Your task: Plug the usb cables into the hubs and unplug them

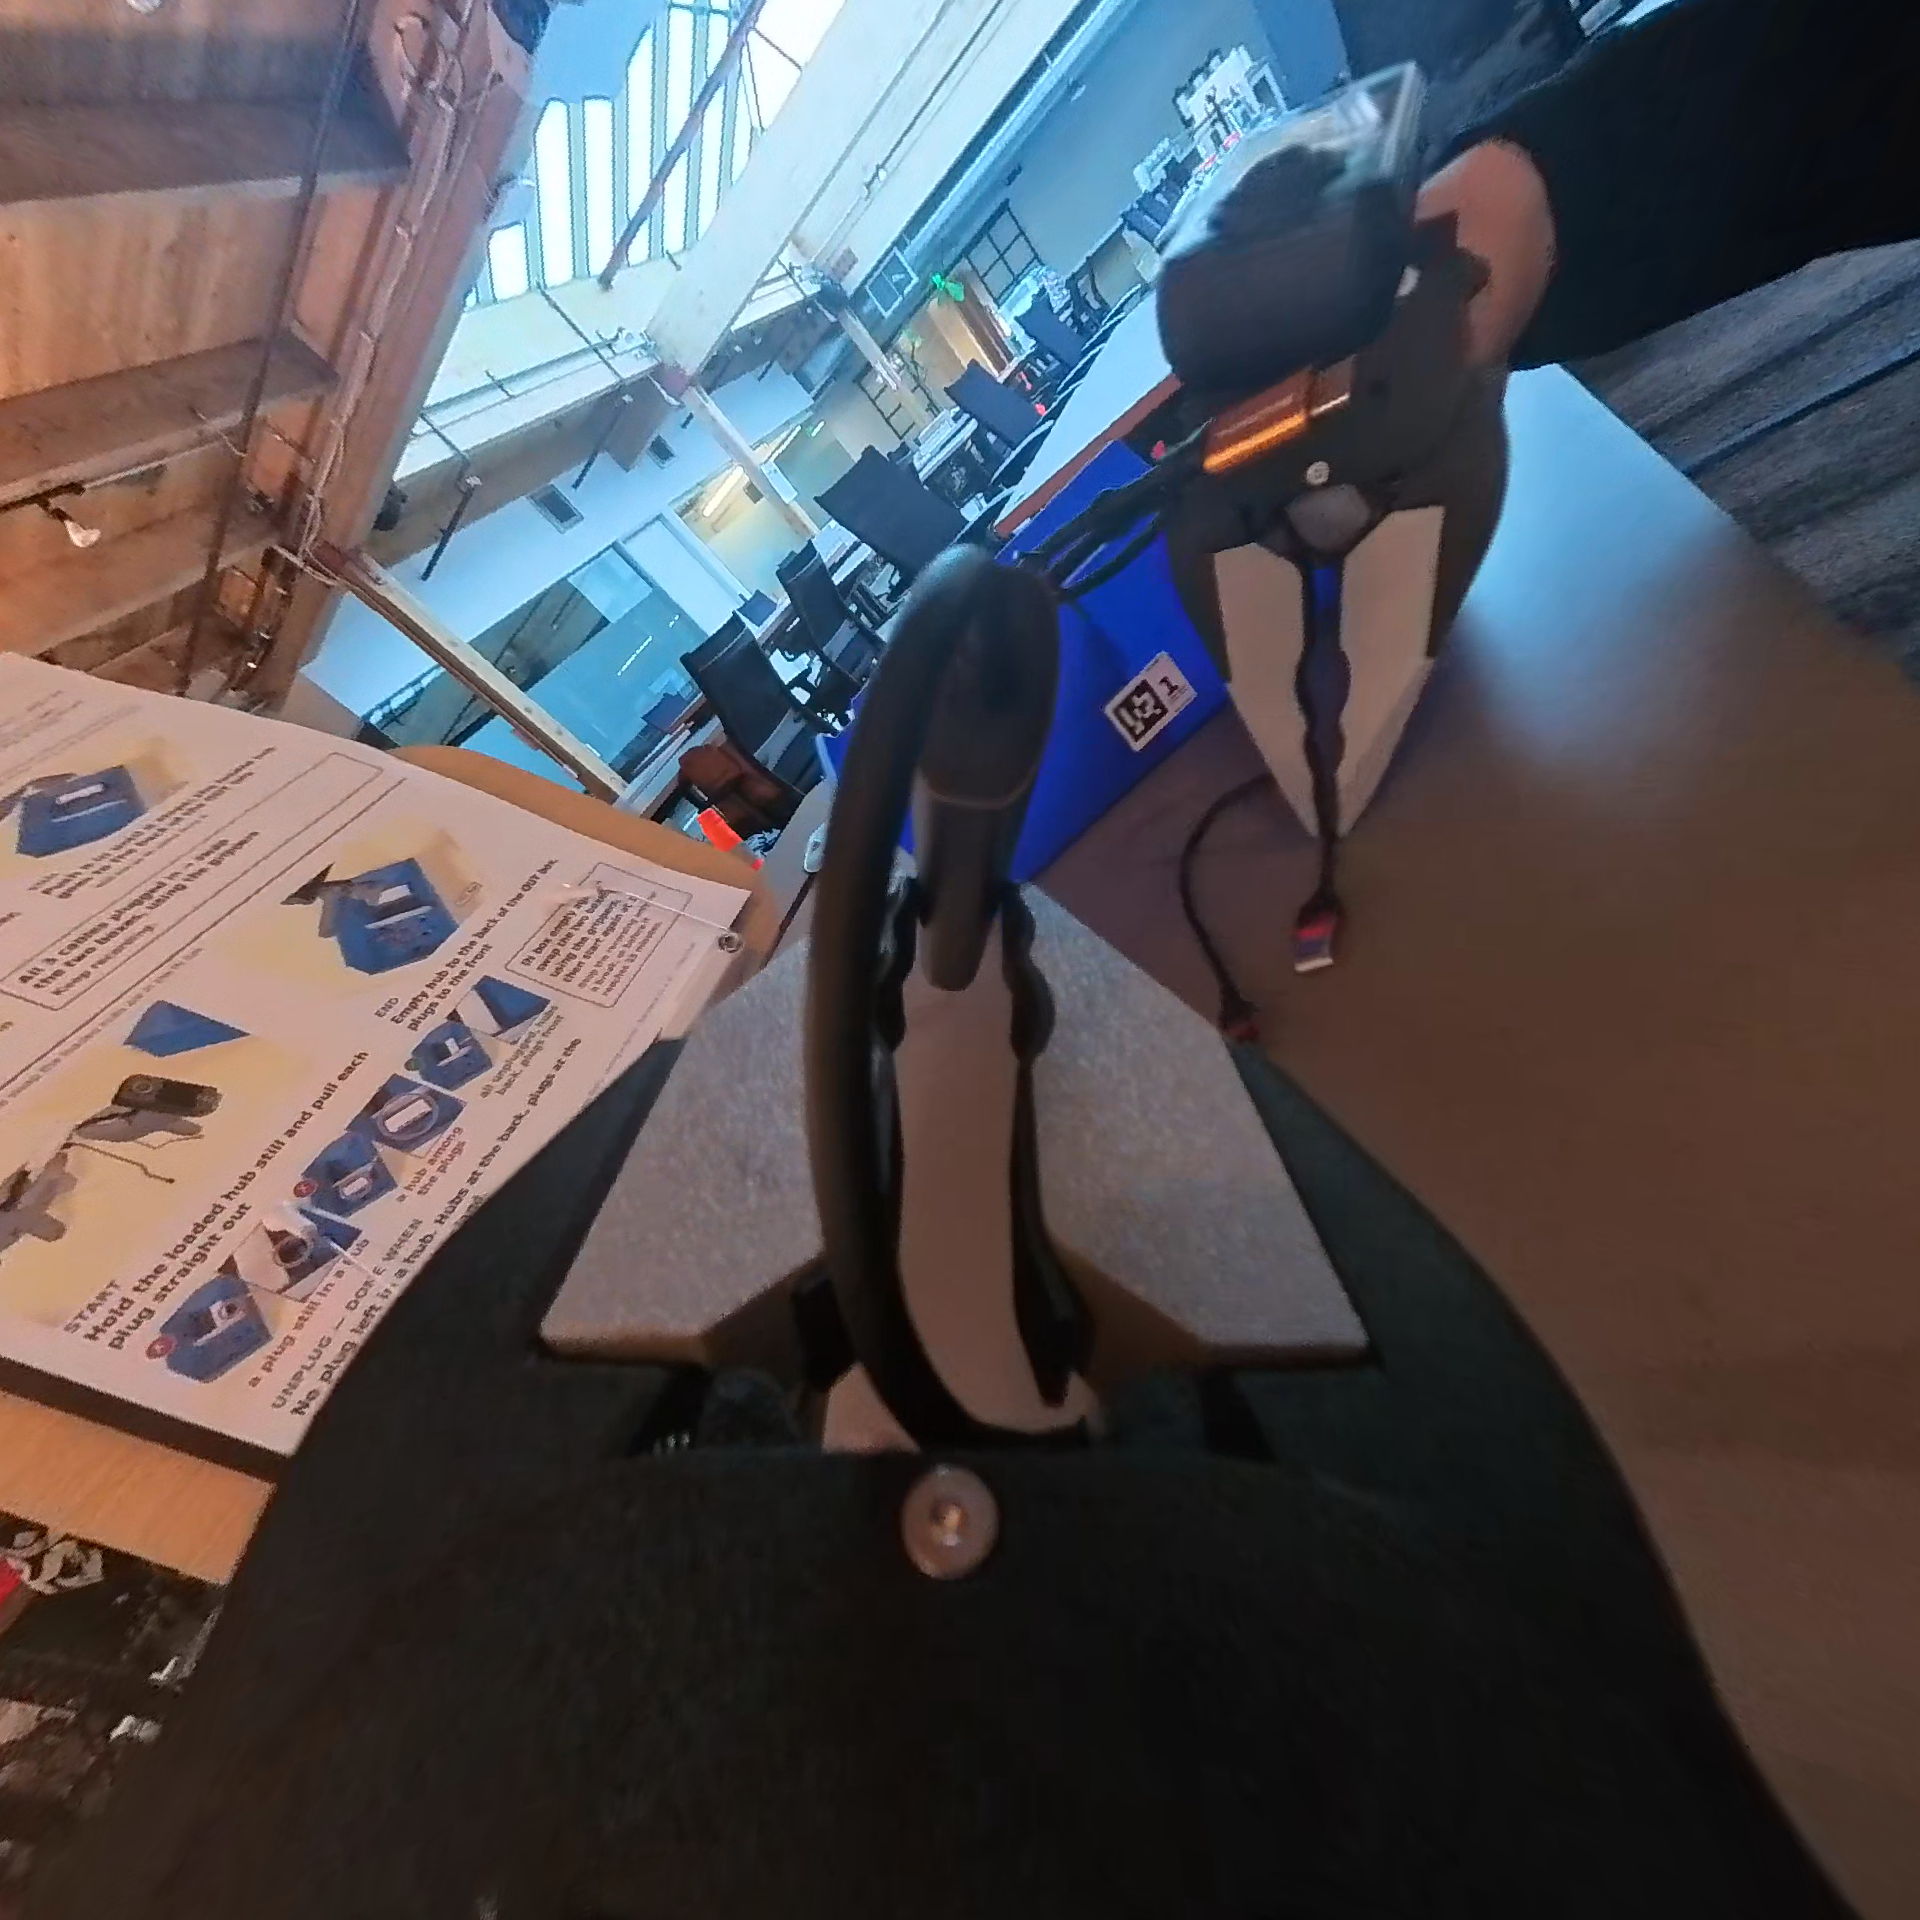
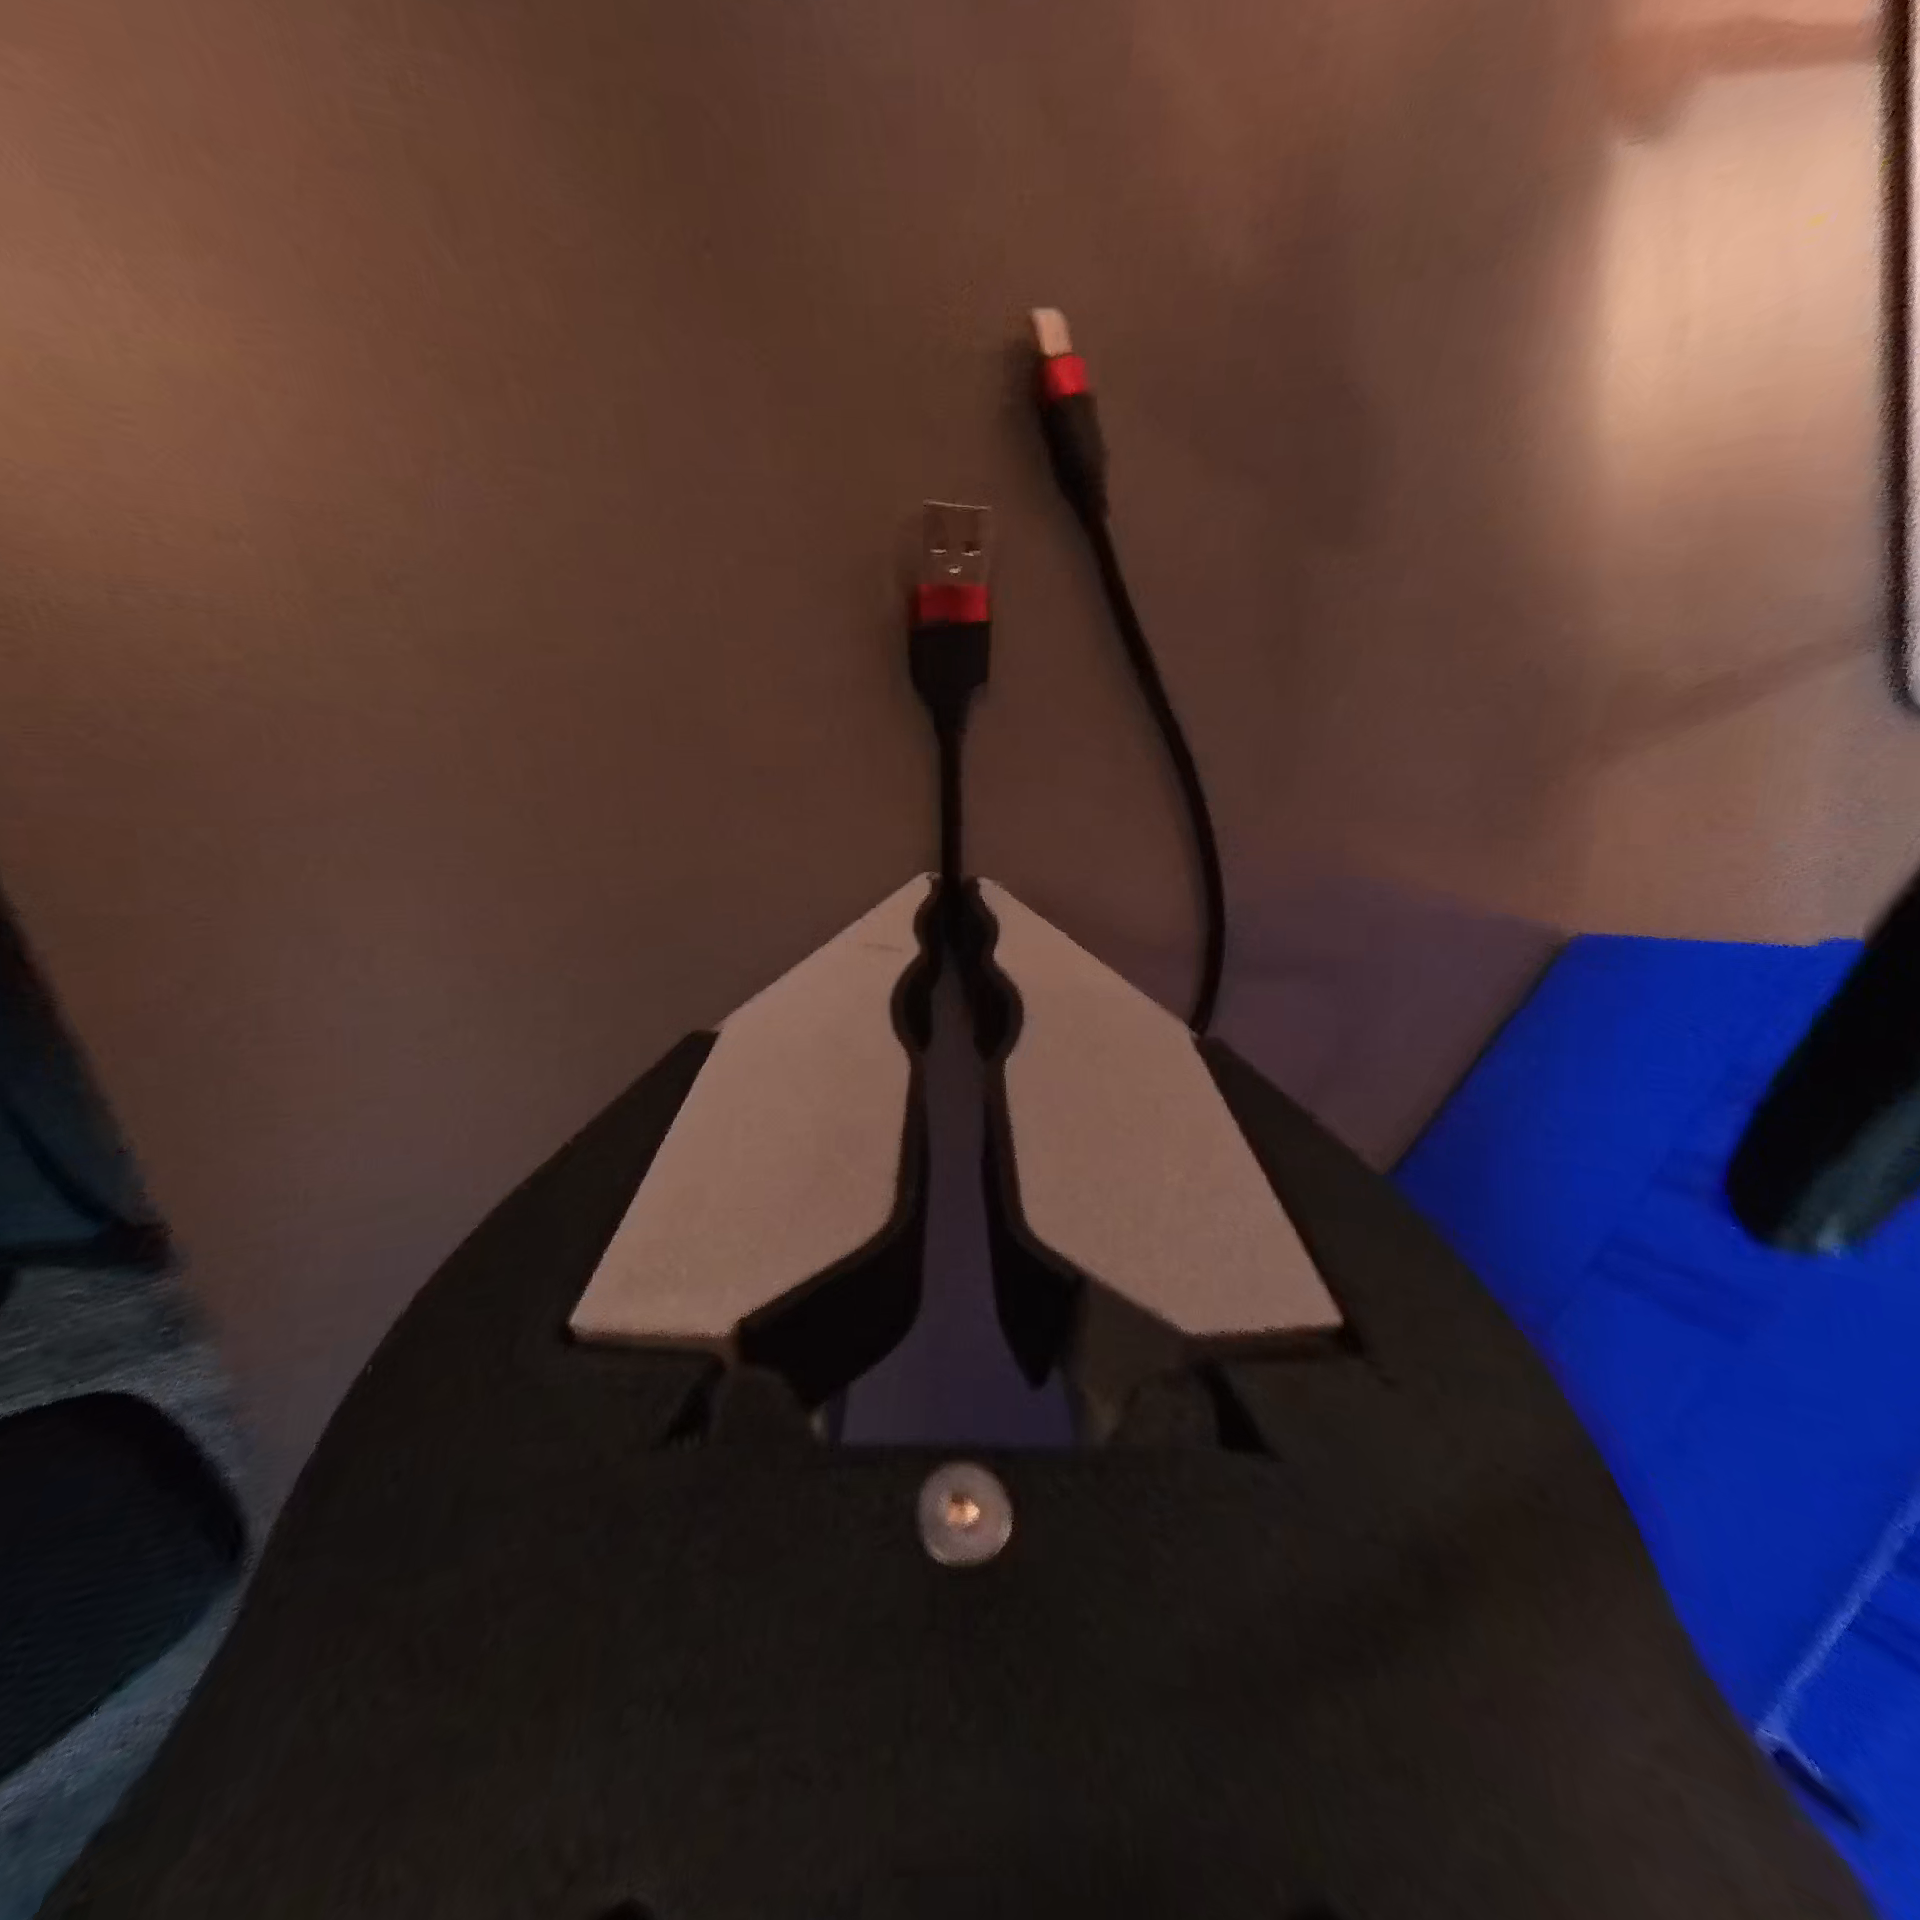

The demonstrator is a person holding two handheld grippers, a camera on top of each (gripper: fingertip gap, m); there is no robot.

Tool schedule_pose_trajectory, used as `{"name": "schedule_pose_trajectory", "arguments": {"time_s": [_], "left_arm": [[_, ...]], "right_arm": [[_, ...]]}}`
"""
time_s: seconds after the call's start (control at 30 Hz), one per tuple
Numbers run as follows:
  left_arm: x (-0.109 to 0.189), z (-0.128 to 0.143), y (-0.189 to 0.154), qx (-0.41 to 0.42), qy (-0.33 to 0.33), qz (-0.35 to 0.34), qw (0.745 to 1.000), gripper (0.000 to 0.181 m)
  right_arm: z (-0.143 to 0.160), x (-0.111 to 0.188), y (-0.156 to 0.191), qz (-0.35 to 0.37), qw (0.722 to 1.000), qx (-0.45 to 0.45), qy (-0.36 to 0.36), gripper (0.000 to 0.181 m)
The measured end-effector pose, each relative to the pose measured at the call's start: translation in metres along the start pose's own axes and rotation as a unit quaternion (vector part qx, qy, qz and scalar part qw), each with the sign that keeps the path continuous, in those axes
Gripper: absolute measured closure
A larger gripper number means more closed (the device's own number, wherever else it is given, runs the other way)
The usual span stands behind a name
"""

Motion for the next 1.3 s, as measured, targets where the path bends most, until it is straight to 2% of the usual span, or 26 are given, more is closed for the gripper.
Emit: {"name": "schedule_pose_trajectory", "arguments": {"time_s": [0.17, 0.37, 0.5, 0.57, 0.67, 0.77, 0.83, 0.97, 1.07, 1.2, 1.3], "left_arm": [[0.003, -0.001, 0.006, 0.006, -0.003, -0.014, 1.000, 0.167], [0.004, -0.003, 0.007, 0.009, -0.003, -0.017, 1.000, 0.167], [0.004, -0.002, 0.006, 0.006, 0.001, -0.015, 1.000, 0.167], [0.003, -0.002, 0.005, 0.007, 0.003, -0.013, 1.000, 0.167], [0.002, 0.000, 0.005, 0.008, 0.008, -0.013, 1.000, 0.167], [0.001, 0.001, 0.005, 0.007, 0.012, -0.015, 1.000, 0.167], [0.001, 0.002, 0.004, 0.007, 0.014, -0.013, 1.000, 0.167], [0.000, 0.005, 0.005, 0.005, 0.023, -0.016, 1.000, 0.166], [0.000, 0.009, 0.010, 0.003, 0.033, -0.030, 0.999, 0.166], [0.004, 0.011, 0.018, 0.013, 0.034, -0.047, 0.998, 0.166], [0.005, 0.012, 0.022, 0.020, 0.033, -0.053, 0.998, 0.166]], "right_arm": [[-0.024, 0.015, 0.013, -0.096, 0.988, -0.066, -0.097, 0.181], [-0.042, 0.045, 0.005, -0.113, 0.969, -0.112, -0.188, 0.181], [-0.028, 0.036, -0.001, -0.064, 0.980, -0.123, -0.144, 0.181], [-0.024, 0.027, 0.013, -0.087, 0.983, -0.116, -0.111, 0.155], [-0.020, 0.014, 0.033, -0.098, 0.988, -0.101, -0.068, 0.147], [-0.018, 0.013, 0.033, -0.070, 0.989, -0.107, -0.071, 0.159], [-0.015, 0.011, 0.035, -0.072, 0.988, -0.117, -0.066, 0.180], [-0.018, 0.013, 0.041, -0.067, 0.992, -0.094, -0.054, 0.181], [-0.028, 0.014, 0.050, -0.099, 0.990, -0.084, -0.055, 0.181], [-0.061, 0.035, 0.055, -0.155, 0.969, -0.121, -0.150, 0.181], [-0.086, 0.070, 0.042, -0.191, 0.931, -0.177, -0.256, 0.181]]}}
Point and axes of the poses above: each gripper's, where its closed fingertips meet, x back along the fingers, z out of its underside, y = z × x across the jaws, the point moved 3 cm from there along x, back along the fingers, and after that the axes turned 11 degrees about x, right-handed, at the moved point
